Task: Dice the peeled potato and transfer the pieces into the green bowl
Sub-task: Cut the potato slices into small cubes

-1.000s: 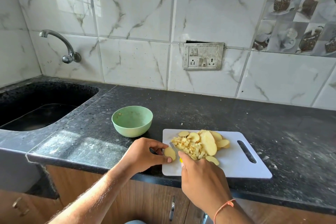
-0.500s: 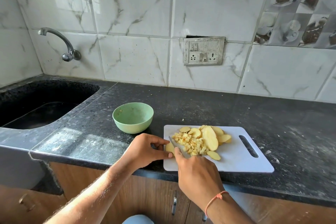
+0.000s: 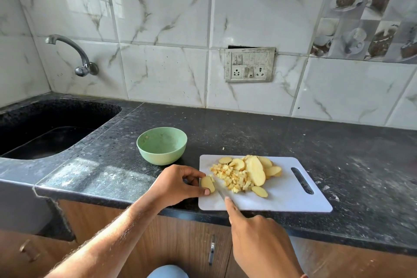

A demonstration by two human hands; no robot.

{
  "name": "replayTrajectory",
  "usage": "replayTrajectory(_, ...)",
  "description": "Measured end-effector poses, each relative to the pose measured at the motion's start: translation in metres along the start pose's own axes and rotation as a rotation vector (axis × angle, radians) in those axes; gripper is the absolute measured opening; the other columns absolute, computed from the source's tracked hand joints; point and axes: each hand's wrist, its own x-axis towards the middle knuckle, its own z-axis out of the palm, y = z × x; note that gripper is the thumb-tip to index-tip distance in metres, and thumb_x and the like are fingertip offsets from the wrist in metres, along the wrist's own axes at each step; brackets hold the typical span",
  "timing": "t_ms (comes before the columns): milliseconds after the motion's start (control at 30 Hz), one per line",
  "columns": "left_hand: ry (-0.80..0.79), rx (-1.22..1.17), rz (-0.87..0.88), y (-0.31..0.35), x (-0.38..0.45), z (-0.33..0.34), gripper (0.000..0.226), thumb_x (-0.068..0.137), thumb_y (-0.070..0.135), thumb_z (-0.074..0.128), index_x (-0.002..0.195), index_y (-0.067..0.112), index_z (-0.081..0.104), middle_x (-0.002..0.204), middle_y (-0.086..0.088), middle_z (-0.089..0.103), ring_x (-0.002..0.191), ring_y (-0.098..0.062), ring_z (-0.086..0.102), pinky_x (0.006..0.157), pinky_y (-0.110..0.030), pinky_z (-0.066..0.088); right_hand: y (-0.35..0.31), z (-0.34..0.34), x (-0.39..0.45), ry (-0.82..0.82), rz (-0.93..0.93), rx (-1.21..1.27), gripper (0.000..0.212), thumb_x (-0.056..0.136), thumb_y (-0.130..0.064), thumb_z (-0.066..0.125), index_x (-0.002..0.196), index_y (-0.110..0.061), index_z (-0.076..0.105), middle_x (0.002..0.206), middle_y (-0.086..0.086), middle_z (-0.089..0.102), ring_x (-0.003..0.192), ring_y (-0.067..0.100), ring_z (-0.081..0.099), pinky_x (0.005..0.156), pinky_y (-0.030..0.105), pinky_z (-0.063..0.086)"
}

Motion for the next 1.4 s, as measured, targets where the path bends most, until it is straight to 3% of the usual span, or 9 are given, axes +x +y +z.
replayTrajectory(67,-0.014,-0.014,0.0,0.0,-0.001,-0.001,0.051,0.065,0.049,0.099,0.108,0.034,0.078,0.085,0.015,0.078,0.076,-0.003,0.068,0.079,-0.028,0.057,0.0,-0.002,0.001,0.099,0.037,-0.069,0.067,0.084,-0.026,0.058,0.149,-0.042,0.051,0.053,-0.006,0.05,0.037,0.011,0.032,0.039,0.021,0.009)
replayTrajectory(100,-0.016,-0.017,-0.001,-0.001,-0.001,-0.002,0.051,0.065,0.049,0.099,0.107,0.033,0.077,0.086,0.014,0.078,0.078,-0.008,0.071,0.081,-0.032,0.058,-0.002,-0.003,0.004,0.163,0.028,-0.098,0.065,0.08,-0.028,0.06,0.144,-0.038,0.059,0.049,-0.008,0.037,0.035,0.013,0.017,0.041,0.019,-0.002)
replayTrajectory(267,-0.016,-0.029,0.004,-0.002,0.0,-0.003,0.044,0.065,0.047,0.1,0.101,0.032,0.079,0.086,0.012,0.078,0.075,-0.005,0.069,0.081,-0.034,0.059,-0.006,-0.005,0.015,0.121,-0.013,0.051,0.063,0.106,-0.027,0.034,0.164,-0.036,0.012,0.085,0.002,0.062,0.068,0.021,0.049,0.059,0.033,0.041)
replayTrajectory(500,-0.02,-0.04,0.015,-0.002,-0.001,-0.004,0.04,0.066,0.046,0.099,0.099,0.034,0.079,0.087,0.012,0.079,0.074,0.001,0.069,0.072,-0.019,0.055,-0.018,0.0,0.032,0.079,-0.007,-0.004,0.062,0.105,-0.021,0.037,0.164,-0.029,0.018,0.087,0.003,0.063,0.069,0.02,0.05,0.05,0.03,0.034)
replayTrajectory(667,-0.022,-0.073,-0.007,0.001,-0.001,-0.004,0.034,0.069,0.038,0.099,0.097,0.032,0.081,0.083,0.013,0.078,0.066,0.002,0.064,0.054,-0.018,0.05,-0.022,0.0,0.042,0.082,-0.037,-0.009,0.061,0.102,-0.017,0.041,0.162,-0.026,0.028,0.095,0.006,0.07,0.082,0.026,0.066,0.064,0.036,0.047)
replayTrajectory(800,-0.019,-0.094,-0.018,0.002,-0.002,-0.004,0.031,0.07,0.036,0.099,0.096,0.031,0.082,0.084,0.007,0.078,0.062,0.001,0.06,0.046,-0.021,0.047,-0.02,0.003,0.046,0.082,-0.062,-0.034,0.061,0.101,-0.018,0.042,0.16,-0.027,0.033,0.096,0.008,0.071,0.085,0.028,0.067,0.063,0.036,0.043)
replayTrajectory(1167,0.0,-0.067,-0.044,0.003,-0.002,-0.002,0.037,0.066,0.04,0.1,0.097,0.032,0.081,0.086,0.007,0.078,0.063,-0.001,0.062,0.051,-0.025,0.053,-0.014,-0.01,-0.009,-0.095,-0.024,0.036,0.068,0.106,-0.022,0.037,0.164,-0.033,0.004,0.086,0.006,0.06,0.076,0.029,0.058,0.066,0.036,0.041)
replayTrajectory(1300,0.001,-0.056,-0.05,0.004,-0.004,-0.003,0.039,0.067,0.04,0.1,0.099,0.031,0.081,0.085,0.005,0.078,0.063,-0.002,0.062,0.048,-0.024,0.051,-0.01,-0.015,-0.018,-0.095,0.014,0.007,0.07,0.106,-0.024,0.037,0.164,-0.036,-0.002,0.1,0.006,0.067,0.086,0.027,0.062,0.069,0.031,0.038)
replayTrajectory(1400,-0.025,-0.067,-0.074,0.006,-0.005,-0.004,0.038,0.067,0.04,0.1,0.097,0.03,0.08,0.085,0.005,0.078,0.061,-0.002,0.062,0.045,-0.024,0.049,-0.008,-0.011,-0.02,-0.025,0.028,0.055,0.071,0.107,-0.027,0.035,0.163,-0.038,-0.006,0.082,-0.001,0.059,0.075,0.024,0.057,0.066,0.033,0.038)
